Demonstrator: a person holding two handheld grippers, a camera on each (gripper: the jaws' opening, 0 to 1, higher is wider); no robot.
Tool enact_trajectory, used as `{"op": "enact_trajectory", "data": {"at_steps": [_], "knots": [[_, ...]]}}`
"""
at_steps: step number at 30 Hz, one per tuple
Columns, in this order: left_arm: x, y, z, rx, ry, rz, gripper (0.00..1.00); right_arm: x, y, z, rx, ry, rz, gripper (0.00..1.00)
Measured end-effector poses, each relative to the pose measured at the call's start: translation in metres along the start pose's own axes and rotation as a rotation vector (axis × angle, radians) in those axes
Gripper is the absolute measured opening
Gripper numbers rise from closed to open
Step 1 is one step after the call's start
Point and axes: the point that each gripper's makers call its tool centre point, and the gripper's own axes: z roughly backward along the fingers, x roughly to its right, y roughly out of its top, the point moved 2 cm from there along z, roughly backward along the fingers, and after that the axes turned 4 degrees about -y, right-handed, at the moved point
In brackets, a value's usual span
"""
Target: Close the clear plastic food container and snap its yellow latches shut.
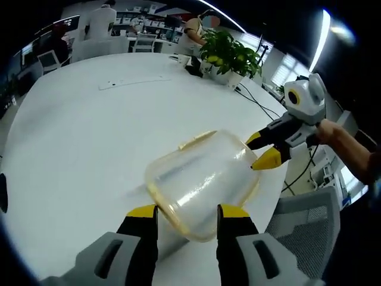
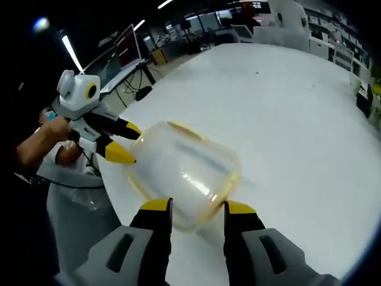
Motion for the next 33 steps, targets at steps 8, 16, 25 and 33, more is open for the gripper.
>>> {"op": "enact_trajectory", "data": {"at_steps": [8,16,25,33], "knots": [[-0.002,-0.010,0.010,-0.016,-0.002,0.000,0.32,-0.012,-0.003,-0.002,-0.002,0.004,0.005,0.30],[-0.002,-0.020,0.019,-0.028,-0.001,0.005,0.32,-0.025,-0.006,-0.005,-0.006,0.010,0.011,0.30],[-0.002,-0.032,0.029,-0.039,-0.002,0.006,0.32,-0.039,-0.011,-0.006,-0.009,0.012,0.013,0.31],[-0.002,-0.038,0.035,-0.035,-0.006,0.007,0.32,-0.047,-0.014,-0.007,-0.014,0.011,0.009,0.31]]}}
